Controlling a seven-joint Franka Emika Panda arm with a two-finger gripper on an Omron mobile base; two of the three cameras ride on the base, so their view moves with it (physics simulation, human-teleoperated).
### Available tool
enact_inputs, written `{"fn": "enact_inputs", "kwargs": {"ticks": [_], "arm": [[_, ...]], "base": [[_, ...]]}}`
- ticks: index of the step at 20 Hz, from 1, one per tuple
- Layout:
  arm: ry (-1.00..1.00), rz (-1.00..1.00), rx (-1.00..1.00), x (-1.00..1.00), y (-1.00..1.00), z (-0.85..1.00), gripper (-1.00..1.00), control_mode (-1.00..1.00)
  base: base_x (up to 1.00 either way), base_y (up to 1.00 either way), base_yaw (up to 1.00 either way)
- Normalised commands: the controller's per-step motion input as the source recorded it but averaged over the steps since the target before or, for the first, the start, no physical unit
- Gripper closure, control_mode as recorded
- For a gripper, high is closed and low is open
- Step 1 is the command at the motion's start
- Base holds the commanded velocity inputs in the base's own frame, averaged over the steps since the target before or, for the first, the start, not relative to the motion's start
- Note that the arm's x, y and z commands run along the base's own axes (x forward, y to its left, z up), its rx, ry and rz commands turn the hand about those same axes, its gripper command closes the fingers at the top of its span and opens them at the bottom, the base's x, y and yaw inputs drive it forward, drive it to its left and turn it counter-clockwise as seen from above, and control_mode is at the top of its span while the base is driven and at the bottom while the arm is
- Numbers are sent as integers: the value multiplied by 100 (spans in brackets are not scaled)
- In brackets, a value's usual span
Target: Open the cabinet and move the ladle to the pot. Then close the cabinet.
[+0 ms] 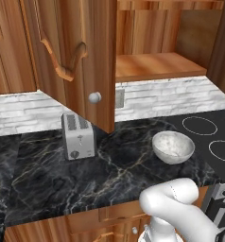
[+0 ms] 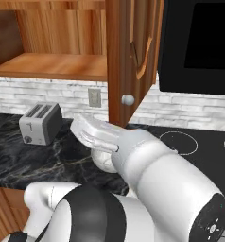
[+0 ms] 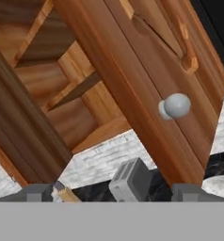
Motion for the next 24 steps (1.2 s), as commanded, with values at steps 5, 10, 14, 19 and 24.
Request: {"fn": "enact_inputs", "kwargs": {"ticks": [5, 10, 14, 19, 24], "arm": [[-1, 8, 15, 55, -36, 0, -100, -100], [0, 9, 15, 66, -35, -2, -100, -100], [0, 8, 16, 71, -43, -2, -100, -100], [0, 8, 14, 71, -32, -5, -100, -100], [0, 6, 7, 50, -2, -2, -100, -100]], "base": [[0, 0, 0], [0, 0, 0], [0, 0, 0], [0, 0, 0], [0, 0, 0]]}}
